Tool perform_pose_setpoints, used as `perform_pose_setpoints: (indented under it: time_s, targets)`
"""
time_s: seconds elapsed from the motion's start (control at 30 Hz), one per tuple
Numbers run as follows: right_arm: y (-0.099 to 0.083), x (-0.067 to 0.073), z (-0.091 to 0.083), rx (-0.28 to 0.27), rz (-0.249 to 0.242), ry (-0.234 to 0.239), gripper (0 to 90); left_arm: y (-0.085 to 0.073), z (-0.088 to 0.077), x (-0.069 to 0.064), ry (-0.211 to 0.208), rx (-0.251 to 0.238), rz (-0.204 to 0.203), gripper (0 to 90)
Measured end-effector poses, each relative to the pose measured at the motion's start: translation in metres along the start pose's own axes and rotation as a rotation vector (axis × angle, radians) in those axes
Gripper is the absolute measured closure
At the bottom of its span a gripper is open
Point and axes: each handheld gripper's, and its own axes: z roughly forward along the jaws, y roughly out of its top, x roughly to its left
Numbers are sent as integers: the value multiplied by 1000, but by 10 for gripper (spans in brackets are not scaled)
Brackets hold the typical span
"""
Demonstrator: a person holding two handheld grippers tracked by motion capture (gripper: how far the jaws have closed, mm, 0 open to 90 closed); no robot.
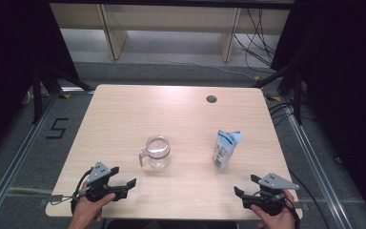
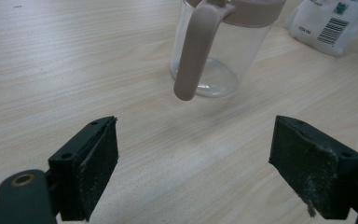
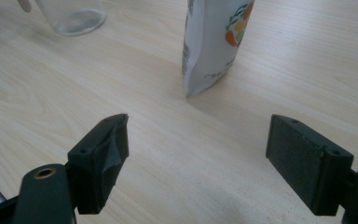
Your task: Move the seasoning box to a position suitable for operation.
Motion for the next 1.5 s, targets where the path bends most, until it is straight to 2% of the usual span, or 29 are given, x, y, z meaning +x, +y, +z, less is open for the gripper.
perform_pose_setpoints:
  time_s: [0.1,0.17,0.23,0.27,0.3,0.37,0.5,0.57,0.7,0.77,0.8,0.83,0.93,0.97,1.03,1.2,1.27,1.33,1.5]
  targets:
    - [0,0,0,-7,4,4,223,0,0,0,-2,-2,1,147]
    - [0,-1,0,-12,-10,0,224,1,0,0,8,8,-3,147]
    - [1,-1,-1,-10,-14,0,230,2,2,-1,-8,-5,-45,148]
    - [1,0,-1,-9,0,9,233,3,3,0,-14,0,-34,148]
    - [1,-1,-1,-14,-7,18,233,3,4,-2,-9,-7,-30,149]
    - [0,-1,0,-22,-3,13,233,5,4,-2,-9,-9,-5,149]
    - [0,-2,1,-24,-1,14,234,10,6,0,7,-25,-4,149]
    - [1,-2,0,-26,-8,-4,242,13,8,1,3,-48,-16,149]
    - [1,-3,-1,-34,-2,-5,244,21,15,2,7,-53,-2,149]
    - [0,-3,-2,-37,9,-6,248,25,21,1,2,-48,24,150]
    - [0,0,-3,-14,50,7,248,27,24,1,2,-45,33,154]
    - [0,-3,-2,-29,18,5,248,28,28,1,0,-42,39,161]
    - [0,-3,-2,-28,11,4,249,31,35,2,5,-36,57,198]
    - [0,-3,-1,-34,18,7,249,32,38,2,8,-39,61,221]
    - [0,0,-1,-26,44,11,250,34,41,3,20,-34,98,251]
    - [0,0,-2,-26,44,12,253,36,45,3,22,-37,124,356]
    - [0,-2,-1,-35,18,14,253,36,47,3,17,-45,141,392]
    - [0,-2,0,-35,17,16,253,36,48,4,13,-40,167,422]
    - [0,-1,0,-33,24,20,253,37,50,2,9,-47,197,517]
